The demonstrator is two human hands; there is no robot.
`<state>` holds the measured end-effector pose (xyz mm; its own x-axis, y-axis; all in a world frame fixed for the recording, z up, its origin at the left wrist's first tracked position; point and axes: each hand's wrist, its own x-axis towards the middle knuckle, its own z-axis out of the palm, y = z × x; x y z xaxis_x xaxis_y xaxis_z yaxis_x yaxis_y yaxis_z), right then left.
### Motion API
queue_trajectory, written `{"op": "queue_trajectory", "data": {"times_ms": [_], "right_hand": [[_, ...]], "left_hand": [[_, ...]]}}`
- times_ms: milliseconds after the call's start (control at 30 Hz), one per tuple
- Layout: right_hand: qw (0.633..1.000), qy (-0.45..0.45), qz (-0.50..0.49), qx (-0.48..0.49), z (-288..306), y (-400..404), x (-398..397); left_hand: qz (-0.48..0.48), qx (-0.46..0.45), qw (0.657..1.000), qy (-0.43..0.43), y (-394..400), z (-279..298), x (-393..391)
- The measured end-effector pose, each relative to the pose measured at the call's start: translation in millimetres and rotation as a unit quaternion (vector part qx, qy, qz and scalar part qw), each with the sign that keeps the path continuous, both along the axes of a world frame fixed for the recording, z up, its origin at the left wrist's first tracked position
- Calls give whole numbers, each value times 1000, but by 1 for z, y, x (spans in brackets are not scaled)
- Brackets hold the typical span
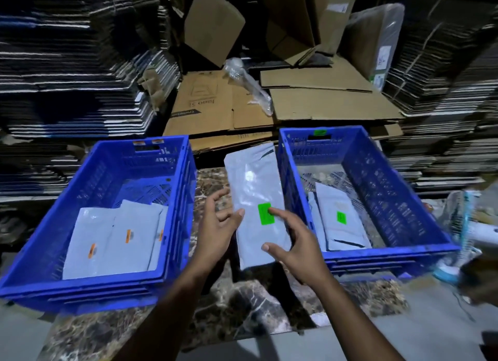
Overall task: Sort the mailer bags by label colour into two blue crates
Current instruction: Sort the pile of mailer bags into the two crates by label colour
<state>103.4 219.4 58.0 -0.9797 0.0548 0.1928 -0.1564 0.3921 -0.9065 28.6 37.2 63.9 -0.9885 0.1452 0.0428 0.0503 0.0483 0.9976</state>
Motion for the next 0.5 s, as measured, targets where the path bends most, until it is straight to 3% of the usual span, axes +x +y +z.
{"op": "queue_trajectory", "data": {"times_ms": [133,267,400,500], "right_hand": [[992,14,-123,32,18,74,-9],[965,-81,-205,138,16,169,-20],[956,-228,-151,111,5,213,-28],[895,-375,-34,239,0,211,-34]], "left_hand": [[-58,-86,994,22,43,-10,-13],[-171,-262,943,115,93,-19,-13],[-224,-391,876,169,133,-35,-16],[-229,-431,853,185,145,-43,-16]]}}
